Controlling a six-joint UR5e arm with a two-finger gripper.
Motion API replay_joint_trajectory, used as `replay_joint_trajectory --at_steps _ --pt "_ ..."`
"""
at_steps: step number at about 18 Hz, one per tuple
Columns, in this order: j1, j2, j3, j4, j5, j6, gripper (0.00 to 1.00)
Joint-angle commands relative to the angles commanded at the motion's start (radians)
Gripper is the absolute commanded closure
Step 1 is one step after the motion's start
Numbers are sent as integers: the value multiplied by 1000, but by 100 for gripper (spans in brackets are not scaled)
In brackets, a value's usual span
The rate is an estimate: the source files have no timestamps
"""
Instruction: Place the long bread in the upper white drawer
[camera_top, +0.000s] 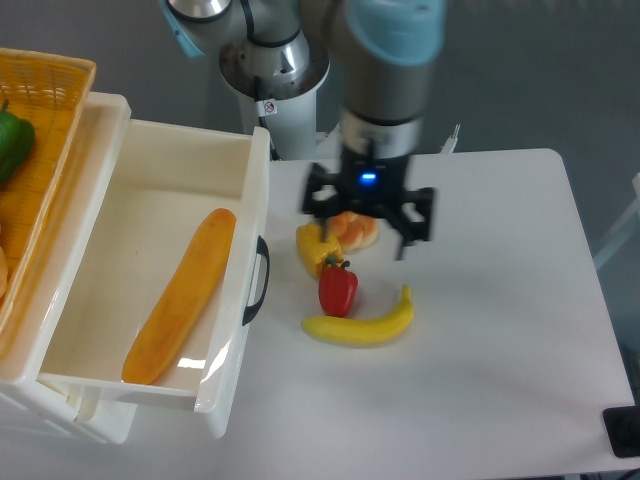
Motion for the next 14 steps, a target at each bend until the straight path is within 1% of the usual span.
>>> replay_joint_trajectory --at_steps 3,5,7,10,12,14 --pt "49 -74 0 0 34 173 0" --pt "90 -109 0 2 35 304 0" --pt "110 -134 0 5 43 413 0" --pt "115 -166 -8 55 83 449 0" --pt "114 -193 -8 71 83 455 0" --pt "117 -210 -8 71 86 500 0"
